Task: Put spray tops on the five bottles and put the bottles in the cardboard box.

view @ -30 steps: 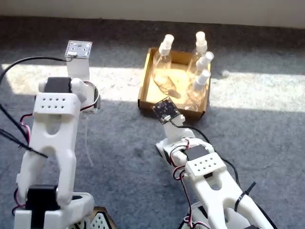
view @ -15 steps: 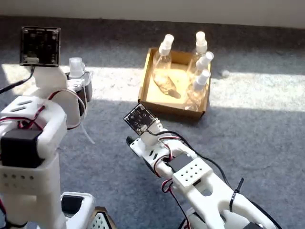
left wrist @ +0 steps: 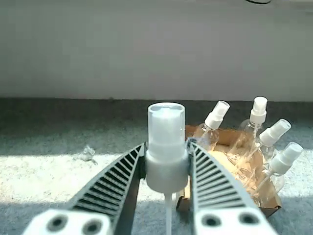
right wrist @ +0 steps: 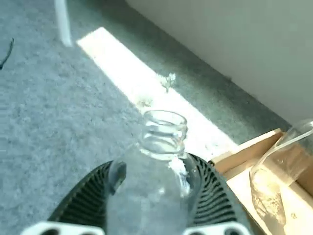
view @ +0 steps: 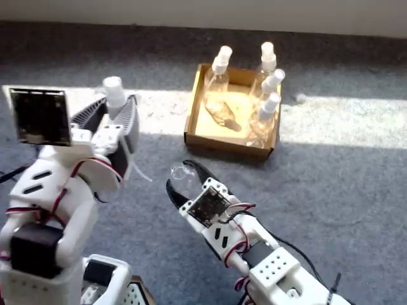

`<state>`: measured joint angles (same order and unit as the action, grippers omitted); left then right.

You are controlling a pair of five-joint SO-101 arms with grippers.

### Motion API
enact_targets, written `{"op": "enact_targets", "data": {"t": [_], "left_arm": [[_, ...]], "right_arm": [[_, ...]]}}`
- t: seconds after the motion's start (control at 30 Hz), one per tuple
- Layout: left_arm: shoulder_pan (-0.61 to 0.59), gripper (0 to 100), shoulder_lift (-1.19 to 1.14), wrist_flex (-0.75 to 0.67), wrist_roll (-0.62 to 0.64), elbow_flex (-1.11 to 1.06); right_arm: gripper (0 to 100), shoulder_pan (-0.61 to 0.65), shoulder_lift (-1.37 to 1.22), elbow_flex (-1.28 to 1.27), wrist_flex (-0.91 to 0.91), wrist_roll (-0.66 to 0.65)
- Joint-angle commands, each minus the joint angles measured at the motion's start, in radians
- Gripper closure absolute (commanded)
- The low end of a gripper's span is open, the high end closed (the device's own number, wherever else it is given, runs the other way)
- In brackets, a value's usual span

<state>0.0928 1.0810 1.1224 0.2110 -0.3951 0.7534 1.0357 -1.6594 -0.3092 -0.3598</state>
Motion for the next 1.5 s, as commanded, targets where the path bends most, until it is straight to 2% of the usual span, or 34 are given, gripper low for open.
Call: {"op": "enact_targets", "data": {"t": [0.0,0.27,0.5,0.77,0.9,1.13,1.47], "left_arm": [[0.127,97,0.061,-0.242,0.011,-0.226],[0.134,97,0.081,-0.353,0.018,-0.259],[0.225,97,0.076,-0.351,0.061,-0.122],[0.231,97,0.073,-0.331,0.06,-0.079],[0.222,97,0.073,-0.313,0.058,-0.151],[0.107,97,0.073,-0.316,0.058,-0.226],[0.11,97,0.073,-0.33,0.015,-0.18]], "right_arm": [[99.5,0.004,0.117,-0.105,-0.022,-0.012],[99.5,0.007,0.22,-0.133,0.087,-0.014],[99.5,0.007,0.219,-0.128,0.156,-0.012],[99.5,0.002,0.22,-0.128,0.159,-0.012],[99.5,0.001,0.223,-0.128,0.16,-0.012],[99.5,0.001,0.222,-0.128,0.16,0.017],[99.5,0.001,0.22,-0.127,0.162,0.029]]}}
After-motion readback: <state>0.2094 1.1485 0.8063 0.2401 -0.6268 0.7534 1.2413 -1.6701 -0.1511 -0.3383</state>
